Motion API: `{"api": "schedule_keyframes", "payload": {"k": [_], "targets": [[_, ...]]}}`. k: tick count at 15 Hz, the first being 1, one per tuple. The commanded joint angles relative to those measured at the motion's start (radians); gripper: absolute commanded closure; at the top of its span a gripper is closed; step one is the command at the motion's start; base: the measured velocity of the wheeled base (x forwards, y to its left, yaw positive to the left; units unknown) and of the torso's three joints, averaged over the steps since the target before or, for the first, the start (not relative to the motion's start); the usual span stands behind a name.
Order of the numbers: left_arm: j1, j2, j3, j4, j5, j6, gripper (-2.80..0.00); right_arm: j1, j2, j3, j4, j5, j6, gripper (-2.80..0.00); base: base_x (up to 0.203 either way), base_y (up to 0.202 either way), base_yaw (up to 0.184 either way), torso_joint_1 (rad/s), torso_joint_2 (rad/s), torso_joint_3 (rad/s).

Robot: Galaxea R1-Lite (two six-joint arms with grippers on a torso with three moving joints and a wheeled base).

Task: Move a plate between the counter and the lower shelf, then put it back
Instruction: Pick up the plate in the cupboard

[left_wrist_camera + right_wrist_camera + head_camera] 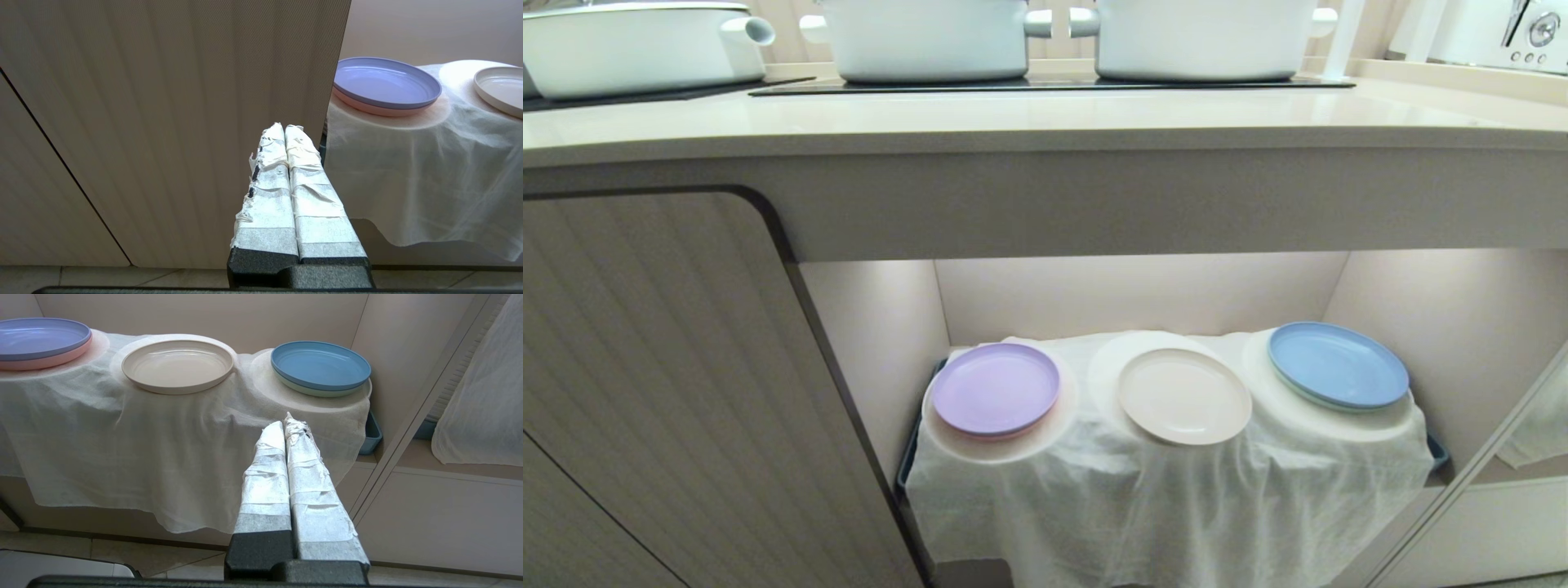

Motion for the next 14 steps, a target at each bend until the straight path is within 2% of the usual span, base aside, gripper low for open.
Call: {"api": "schedule_keyframes", "payload": {"k": [1, 14], "targets": [[0.000, 0.001, 0.000, 0.000, 0.000, 0.000, 0.00, 0.000, 0.001, 0.000, 0.000, 0.001, -0.001, 0.00, 0.000, 0.000, 0.000, 0.000, 0.00, 0.000], [0.001, 0.001, 0.000, 0.003, 0.000, 0.001, 0.00, 0.000, 0.001, 0.000, 0.000, 0.001, -0.001, 0.00, 0.000, 0.000, 0.000, 0.000, 0.00, 0.000]]}}
